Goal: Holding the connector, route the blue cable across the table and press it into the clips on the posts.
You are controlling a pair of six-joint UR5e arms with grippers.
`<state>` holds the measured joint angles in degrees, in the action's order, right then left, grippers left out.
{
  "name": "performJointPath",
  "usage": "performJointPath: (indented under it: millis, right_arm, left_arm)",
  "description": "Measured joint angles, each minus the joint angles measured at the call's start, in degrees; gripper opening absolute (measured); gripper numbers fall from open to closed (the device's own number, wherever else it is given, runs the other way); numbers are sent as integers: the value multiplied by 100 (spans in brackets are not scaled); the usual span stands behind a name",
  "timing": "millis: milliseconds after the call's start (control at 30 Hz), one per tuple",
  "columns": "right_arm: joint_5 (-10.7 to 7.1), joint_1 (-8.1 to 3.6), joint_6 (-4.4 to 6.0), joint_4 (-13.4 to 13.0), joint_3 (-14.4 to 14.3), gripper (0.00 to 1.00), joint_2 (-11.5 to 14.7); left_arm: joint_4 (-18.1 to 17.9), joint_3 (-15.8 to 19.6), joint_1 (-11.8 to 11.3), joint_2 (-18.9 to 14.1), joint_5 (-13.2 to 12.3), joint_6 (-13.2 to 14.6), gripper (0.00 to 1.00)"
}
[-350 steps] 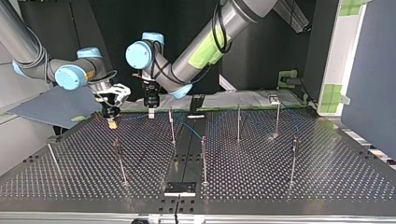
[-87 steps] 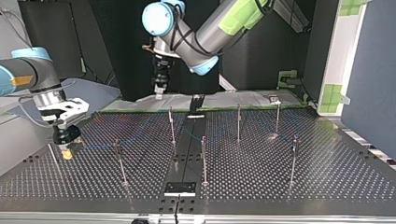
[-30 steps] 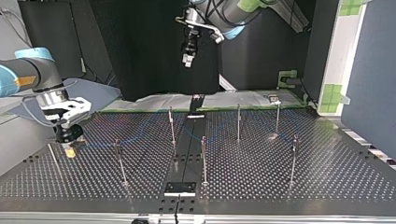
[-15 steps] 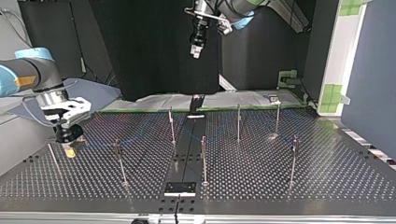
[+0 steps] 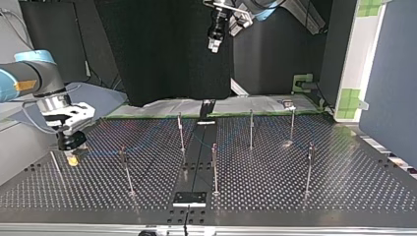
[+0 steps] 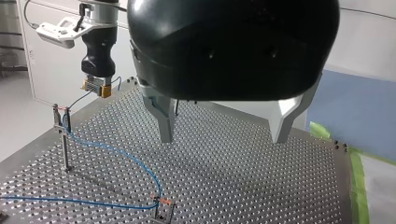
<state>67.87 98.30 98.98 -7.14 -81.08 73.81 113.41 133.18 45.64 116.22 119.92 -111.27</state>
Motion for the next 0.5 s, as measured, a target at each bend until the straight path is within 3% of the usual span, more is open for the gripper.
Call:
performJointPath:
  millis: [500]
  right_arm:
    - [-1, -9, 0, 1, -1, 0, -1]
  left_arm:
    - [-64, 63, 0, 1, 0, 0, 100]
